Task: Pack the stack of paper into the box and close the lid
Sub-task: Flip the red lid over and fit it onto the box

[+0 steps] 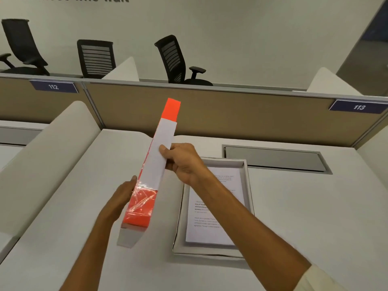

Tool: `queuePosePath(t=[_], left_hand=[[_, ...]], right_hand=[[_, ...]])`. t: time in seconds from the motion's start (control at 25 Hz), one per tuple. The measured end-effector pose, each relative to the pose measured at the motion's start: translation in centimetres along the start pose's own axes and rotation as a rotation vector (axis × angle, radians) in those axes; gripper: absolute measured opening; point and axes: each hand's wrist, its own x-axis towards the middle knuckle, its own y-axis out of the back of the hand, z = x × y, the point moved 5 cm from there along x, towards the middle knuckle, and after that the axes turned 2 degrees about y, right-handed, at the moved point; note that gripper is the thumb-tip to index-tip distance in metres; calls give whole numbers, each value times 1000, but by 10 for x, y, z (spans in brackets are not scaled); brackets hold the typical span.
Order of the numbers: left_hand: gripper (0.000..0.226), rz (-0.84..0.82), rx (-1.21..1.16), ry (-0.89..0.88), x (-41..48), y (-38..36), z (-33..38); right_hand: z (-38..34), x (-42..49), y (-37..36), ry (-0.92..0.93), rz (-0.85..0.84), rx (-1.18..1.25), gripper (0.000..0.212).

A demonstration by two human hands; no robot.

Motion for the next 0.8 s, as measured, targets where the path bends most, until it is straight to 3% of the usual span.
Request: queuePosePath(t=[0.2,0.36,0.6,0.8], left_hand=[[56,-199,-255,30,31,-27,-36],[49,-208,-216,-93,31,-51,-37],[53,-104,127,-315,11,-103,-32],[71,1,406,-301,15,-128,-45]], right_hand=[[-19,-24,73,18,-80,101,25],[-6,-47,156,64,104,-46,28],[53,-66,226,128,419,-608,54],[96,-52,267,-17,493,-767,60]])
